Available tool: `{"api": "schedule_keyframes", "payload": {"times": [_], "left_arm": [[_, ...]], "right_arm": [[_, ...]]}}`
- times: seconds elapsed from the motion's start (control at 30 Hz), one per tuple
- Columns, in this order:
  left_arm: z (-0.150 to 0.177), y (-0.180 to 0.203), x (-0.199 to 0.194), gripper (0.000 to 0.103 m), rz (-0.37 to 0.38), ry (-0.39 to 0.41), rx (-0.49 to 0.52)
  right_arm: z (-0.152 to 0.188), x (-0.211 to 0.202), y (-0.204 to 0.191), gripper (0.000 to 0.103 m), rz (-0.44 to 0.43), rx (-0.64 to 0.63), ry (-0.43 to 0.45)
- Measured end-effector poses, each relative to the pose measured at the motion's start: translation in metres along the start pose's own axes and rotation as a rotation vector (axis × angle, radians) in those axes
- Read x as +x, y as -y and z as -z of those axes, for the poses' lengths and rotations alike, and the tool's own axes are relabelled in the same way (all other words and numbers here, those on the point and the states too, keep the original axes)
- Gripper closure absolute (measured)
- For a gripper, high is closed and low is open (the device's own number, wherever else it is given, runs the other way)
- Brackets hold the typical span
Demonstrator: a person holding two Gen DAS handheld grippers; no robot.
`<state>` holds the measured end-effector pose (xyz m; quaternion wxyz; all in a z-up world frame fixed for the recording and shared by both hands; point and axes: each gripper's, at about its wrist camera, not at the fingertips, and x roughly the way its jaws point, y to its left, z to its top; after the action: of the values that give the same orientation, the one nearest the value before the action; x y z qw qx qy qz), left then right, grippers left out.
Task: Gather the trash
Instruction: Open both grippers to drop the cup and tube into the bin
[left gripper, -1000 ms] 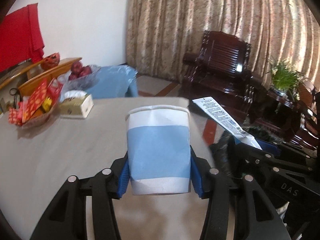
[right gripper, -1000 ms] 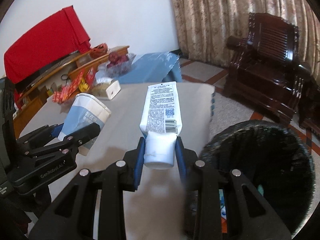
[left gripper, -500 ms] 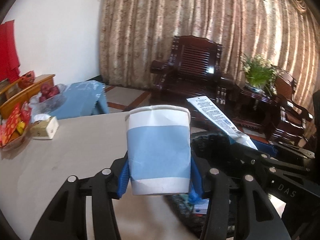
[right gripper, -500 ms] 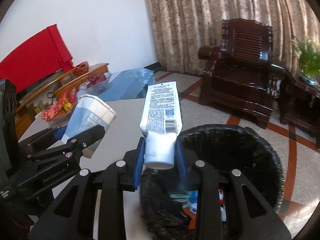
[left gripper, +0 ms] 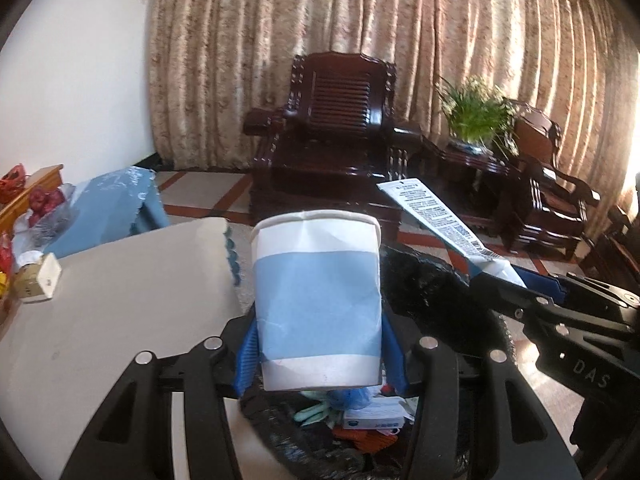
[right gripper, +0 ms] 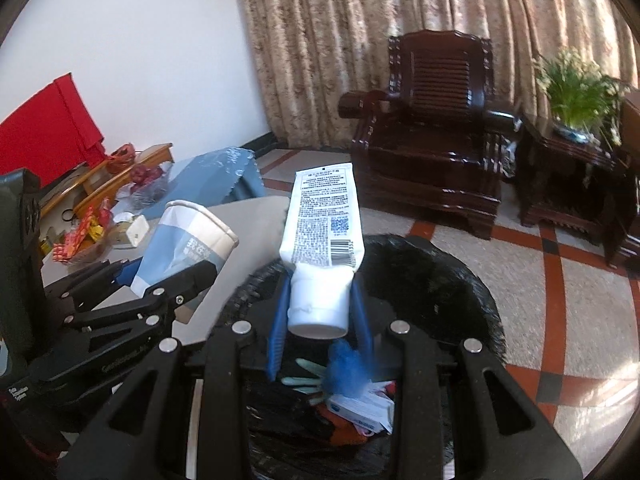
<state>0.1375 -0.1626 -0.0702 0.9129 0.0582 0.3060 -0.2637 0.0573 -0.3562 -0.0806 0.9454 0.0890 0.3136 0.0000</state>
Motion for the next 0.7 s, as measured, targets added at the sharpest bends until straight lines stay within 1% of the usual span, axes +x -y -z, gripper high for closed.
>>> {"api": "schedule_keyframes", "payload": {"times": [0.2, 0.3, 0.37, 0.4, 0.43, 0.5, 0.57, 0.63, 0.67, 0.7], "left_arm": [[0.001, 0.015, 0.030, 0.051, 0.021, -0.040, 0.018], [0.002, 0.018, 0.040, 0.049, 0.023, -0.058, 0.024], [0.003, 0.018, 0.045, 0.039, 0.034, -0.074, 0.025], [0.004, 0.019, 0.047, 0.039, 0.038, -0.081, 0.026], [0.004, 0.019, 0.048, 0.038, 0.035, -0.085, 0.027], [0.005, 0.015, 0.046, 0.037, 0.032, -0.086, 0.026], [0.005, 0.012, 0.046, 0.031, 0.033, -0.087, 0.019], [0.004, 0.008, 0.043, 0.026, 0.038, -0.083, 0.006], [0.003, 0.006, 0.041, 0.022, 0.046, -0.078, -0.002], [0.003, 0.005, 0.039, 0.020, 0.052, -0.074, -0.005]], "right_arm": [[0.012, 0.017, 0.020, 0.074, 0.049, 0.016, -0.045], [0.017, 0.025, 0.027, 0.074, 0.074, 0.021, -0.072], [0.018, 0.030, 0.031, 0.073, 0.101, 0.023, -0.084], [0.020, 0.032, 0.033, 0.067, 0.115, 0.024, -0.087], [0.021, 0.032, 0.032, 0.059, 0.121, 0.026, -0.087], [0.023, 0.031, 0.034, 0.052, 0.134, 0.029, -0.080], [0.023, 0.028, 0.035, 0.045, 0.140, 0.028, -0.073], [0.022, 0.024, 0.033, 0.032, 0.145, 0.026, -0.060], [0.022, 0.022, 0.032, 0.028, 0.146, 0.024, -0.053], [0.021, 0.019, 0.030, 0.019, 0.148, 0.023, -0.043]]}}
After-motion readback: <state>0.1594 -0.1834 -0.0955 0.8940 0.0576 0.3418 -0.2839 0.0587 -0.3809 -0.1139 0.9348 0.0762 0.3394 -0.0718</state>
